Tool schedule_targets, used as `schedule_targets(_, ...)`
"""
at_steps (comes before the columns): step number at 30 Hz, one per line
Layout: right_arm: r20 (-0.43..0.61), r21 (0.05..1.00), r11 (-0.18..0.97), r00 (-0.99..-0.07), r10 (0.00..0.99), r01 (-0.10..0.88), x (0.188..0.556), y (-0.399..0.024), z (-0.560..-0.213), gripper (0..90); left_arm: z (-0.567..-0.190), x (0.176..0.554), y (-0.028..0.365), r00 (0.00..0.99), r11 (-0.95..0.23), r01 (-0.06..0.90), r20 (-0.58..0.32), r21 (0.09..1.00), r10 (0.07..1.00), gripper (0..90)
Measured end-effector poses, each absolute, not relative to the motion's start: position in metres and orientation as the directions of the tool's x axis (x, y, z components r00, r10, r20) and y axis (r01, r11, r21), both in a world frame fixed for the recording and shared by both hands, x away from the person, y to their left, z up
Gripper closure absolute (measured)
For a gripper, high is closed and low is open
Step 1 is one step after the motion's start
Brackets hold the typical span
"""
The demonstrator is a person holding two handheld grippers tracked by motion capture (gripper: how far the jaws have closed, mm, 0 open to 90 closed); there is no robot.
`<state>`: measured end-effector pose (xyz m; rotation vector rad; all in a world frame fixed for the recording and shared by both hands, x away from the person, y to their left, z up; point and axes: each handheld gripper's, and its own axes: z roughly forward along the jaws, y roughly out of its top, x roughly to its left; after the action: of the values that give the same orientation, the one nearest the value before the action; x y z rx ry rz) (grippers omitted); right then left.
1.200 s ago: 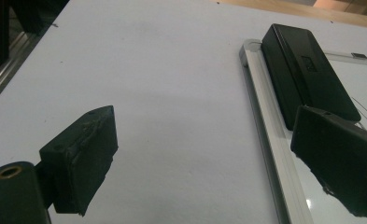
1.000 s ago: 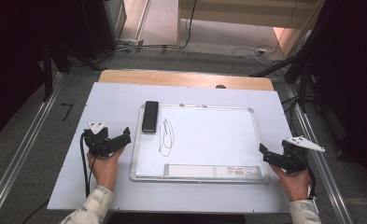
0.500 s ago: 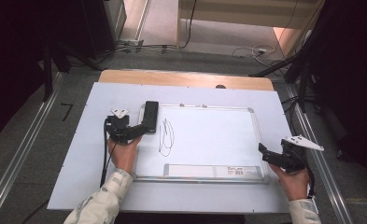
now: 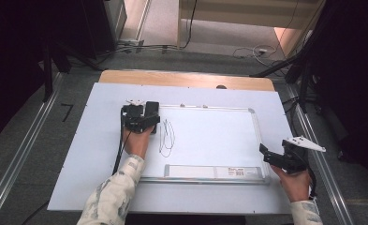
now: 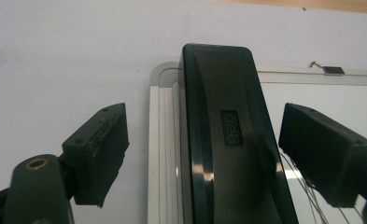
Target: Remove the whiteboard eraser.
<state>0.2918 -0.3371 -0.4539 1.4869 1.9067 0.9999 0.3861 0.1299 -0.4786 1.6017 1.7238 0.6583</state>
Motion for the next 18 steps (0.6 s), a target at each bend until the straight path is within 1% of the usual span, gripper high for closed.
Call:
schedule_targets(12, 0.040, 0.804, 0.125, -0.263, 0.964, 0.582, 0.292, -0.337, -0.454, 8.5, -0.483, 0.411, 0.117, 0.017, 0.083, 0.671, -0.127, 0.737, 0.992, 22.9)
schedule_targets(14, 0.041, 0.804, 0.123, -0.261, 0.965, 0.582, 0.292, -0.337, -0.454, 10.0, -0.484, 0.413, 0.114, 0.018, 0.067, 0.671, -0.107, 0.738, 0.994, 23.0)
schedule_targets(18, 0.044, 0.805, 0.120, -0.260, 0.965, 0.581, 0.292, -0.338, -0.454, 10.2, -0.487, 0.417, 0.113, 0.016, 0.058, 0.678, -0.094, 0.733, 0.995, 26.5)
